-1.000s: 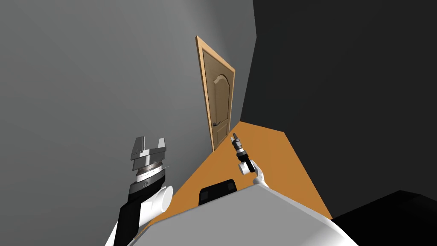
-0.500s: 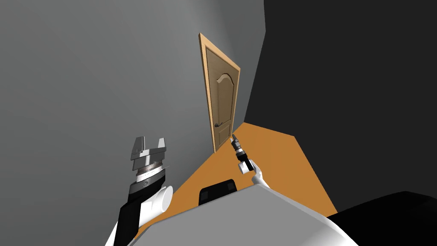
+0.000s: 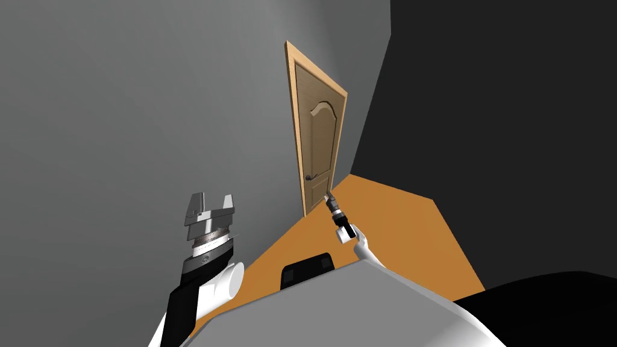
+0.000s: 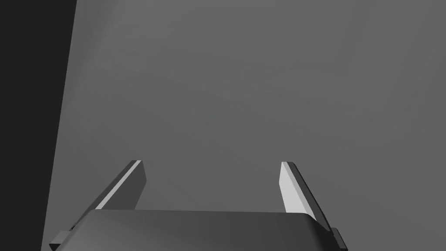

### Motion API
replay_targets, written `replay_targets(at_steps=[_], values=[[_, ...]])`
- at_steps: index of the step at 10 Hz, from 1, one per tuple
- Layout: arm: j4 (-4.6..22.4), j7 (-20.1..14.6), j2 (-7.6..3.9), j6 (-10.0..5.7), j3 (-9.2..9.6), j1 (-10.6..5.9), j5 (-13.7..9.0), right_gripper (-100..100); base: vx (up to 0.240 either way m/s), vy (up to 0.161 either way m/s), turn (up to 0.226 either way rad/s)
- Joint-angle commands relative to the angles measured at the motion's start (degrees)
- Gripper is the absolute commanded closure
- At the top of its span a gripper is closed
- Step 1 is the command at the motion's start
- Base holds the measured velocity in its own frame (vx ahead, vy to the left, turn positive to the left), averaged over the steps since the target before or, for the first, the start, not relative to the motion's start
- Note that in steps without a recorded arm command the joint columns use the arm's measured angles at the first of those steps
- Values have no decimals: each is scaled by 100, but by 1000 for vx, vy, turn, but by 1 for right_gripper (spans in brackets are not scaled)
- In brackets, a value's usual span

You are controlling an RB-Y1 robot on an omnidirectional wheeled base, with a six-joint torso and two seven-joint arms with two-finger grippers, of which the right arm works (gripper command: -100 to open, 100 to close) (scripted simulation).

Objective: Pull the door open

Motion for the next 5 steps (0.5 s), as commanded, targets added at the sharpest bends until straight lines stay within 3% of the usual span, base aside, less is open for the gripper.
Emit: replay_targets(at_steps=[1, 5], values=[[209, -17, -28, -31, 21, -84, -21, -100, 61, -95, 144], [772, -67, -111, -93, 57, -357, -79, -100, 58, -90, 158]])
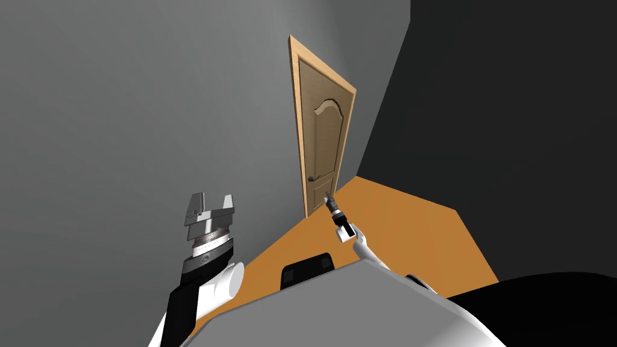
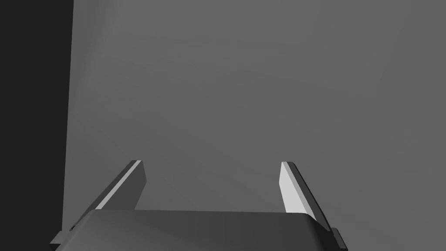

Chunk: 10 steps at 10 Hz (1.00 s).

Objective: Pull the door open

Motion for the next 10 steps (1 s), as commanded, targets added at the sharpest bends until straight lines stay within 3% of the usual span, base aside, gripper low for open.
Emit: replay_targets(at_steps=[1, 10], values=[[268, -21, -29, -52, 13, -126, -24, -100, 47, -91, 151], [1455, -127, -197, -183, 88, -703, -147, -100, 50, -93, 140]])
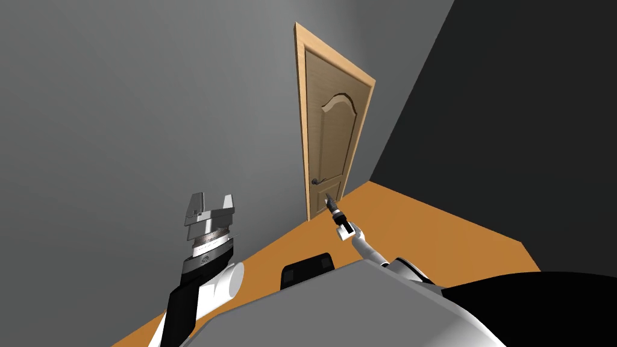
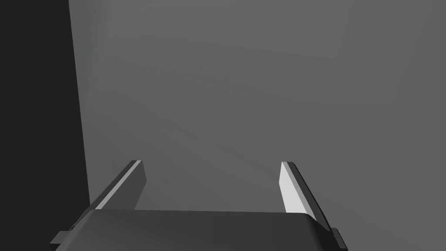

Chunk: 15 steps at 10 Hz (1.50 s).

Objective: Pull the door open

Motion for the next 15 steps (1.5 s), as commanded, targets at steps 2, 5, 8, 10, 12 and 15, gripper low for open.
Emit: replay_targets(at_steps=[2, 5, 8, 10, 12, 15], values=[[286, -26, -42, -17, 21, -144, -32, -100, 59, -97, 129], [745, -67, -105, -67, 50, -367, -80, -100, 45, -102, 169], [1256, -113, -173, -124, 82, -616, -133, -100, 54, -147, 164], [1582, -142, -216, -160, 103, -774, -167, -100, 58, -138, 201], [1802, -161, -245, -184, 117, -881, -189, -100, 31, -124, 120], [2141, -192, -288, -222, 138, -1046, -225, -100, 38, -103, 119]])
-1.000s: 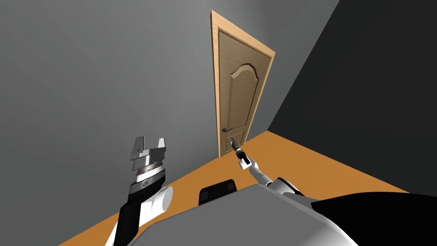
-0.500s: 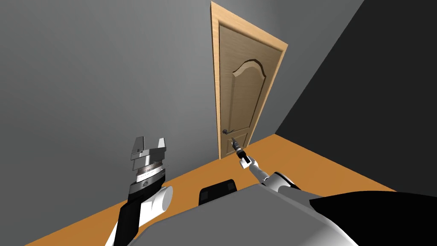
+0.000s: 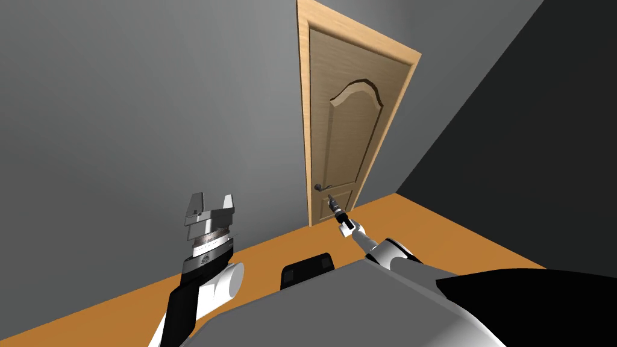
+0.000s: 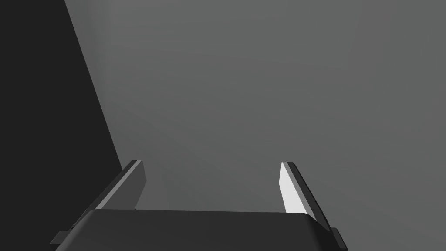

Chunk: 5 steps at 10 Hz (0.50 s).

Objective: Pull the door open

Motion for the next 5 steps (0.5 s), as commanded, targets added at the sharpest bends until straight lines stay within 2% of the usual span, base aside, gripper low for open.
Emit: replay_targets(at_steps=[1, 2, 3, 4, 5], values=[[160, -8, 2, -55, 3, -76, -6, -100, 5, -70, 13], [244, -15, -9, -64, 9, -117, -14, -100, 7, -45, 41], [200, -9, -2, -51, 5, -96, -10, -100, 5, -23, 15], [284, -111, -143, -160, -49, -27, -55, -100, 121, 63, 180], [309, -149, -196, -196, -69, 1, -71, -100, 159, 73, 151]])
